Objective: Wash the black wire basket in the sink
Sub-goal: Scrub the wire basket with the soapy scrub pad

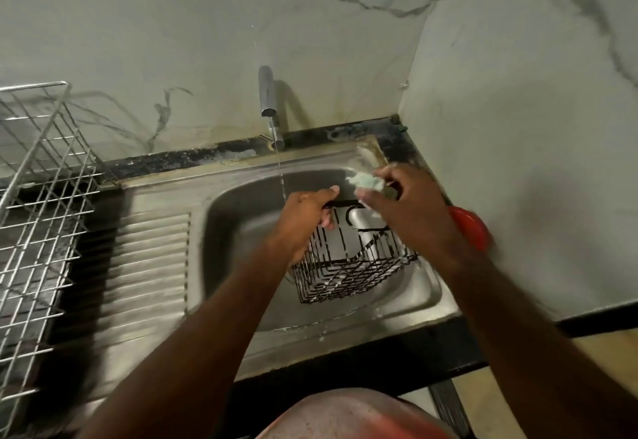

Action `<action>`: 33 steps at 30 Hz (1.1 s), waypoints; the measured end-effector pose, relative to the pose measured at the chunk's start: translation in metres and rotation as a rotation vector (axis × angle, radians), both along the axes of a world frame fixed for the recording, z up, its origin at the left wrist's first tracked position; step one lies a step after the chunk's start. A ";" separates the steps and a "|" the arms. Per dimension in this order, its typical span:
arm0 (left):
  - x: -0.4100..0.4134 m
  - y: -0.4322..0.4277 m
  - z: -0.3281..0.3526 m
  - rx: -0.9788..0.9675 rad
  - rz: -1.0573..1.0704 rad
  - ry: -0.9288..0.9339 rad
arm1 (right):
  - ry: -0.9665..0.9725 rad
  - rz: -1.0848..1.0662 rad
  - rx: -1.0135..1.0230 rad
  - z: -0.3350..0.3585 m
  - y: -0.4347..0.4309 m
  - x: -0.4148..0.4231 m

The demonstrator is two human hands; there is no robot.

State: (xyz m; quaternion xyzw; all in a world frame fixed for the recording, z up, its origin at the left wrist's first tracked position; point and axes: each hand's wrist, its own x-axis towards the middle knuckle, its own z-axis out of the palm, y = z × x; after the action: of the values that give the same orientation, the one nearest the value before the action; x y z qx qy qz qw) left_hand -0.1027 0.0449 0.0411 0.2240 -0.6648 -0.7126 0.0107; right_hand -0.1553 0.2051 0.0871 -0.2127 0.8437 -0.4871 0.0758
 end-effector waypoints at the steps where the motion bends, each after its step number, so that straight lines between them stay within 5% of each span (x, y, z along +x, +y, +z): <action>1: -0.001 0.004 0.000 0.050 0.014 0.023 | 0.074 0.030 0.081 -0.001 -0.005 0.006; 6: -0.003 0.018 0.011 0.227 0.084 0.047 | 0.349 0.162 0.327 -0.008 -0.014 0.020; 13: -0.005 0.013 0.013 0.157 0.099 0.055 | 0.551 0.345 0.593 -0.015 0.020 0.040; 18: -0.004 0.014 0.008 0.133 0.108 0.041 | 0.279 0.151 0.452 0.012 0.021 0.035; 24: -0.009 0.022 0.013 0.262 0.084 0.028 | 0.456 0.204 0.515 0.000 -0.017 0.029; 33: -0.009 0.025 0.016 0.196 0.247 0.076 | 0.348 0.048 0.532 -0.010 0.026 0.031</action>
State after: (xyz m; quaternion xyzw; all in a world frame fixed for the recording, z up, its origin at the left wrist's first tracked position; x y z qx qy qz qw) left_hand -0.1119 0.0697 0.0572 0.2768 -0.5588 -0.7751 0.1014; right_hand -0.1246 0.2308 0.0772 -0.2855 0.9365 -0.2035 -0.0053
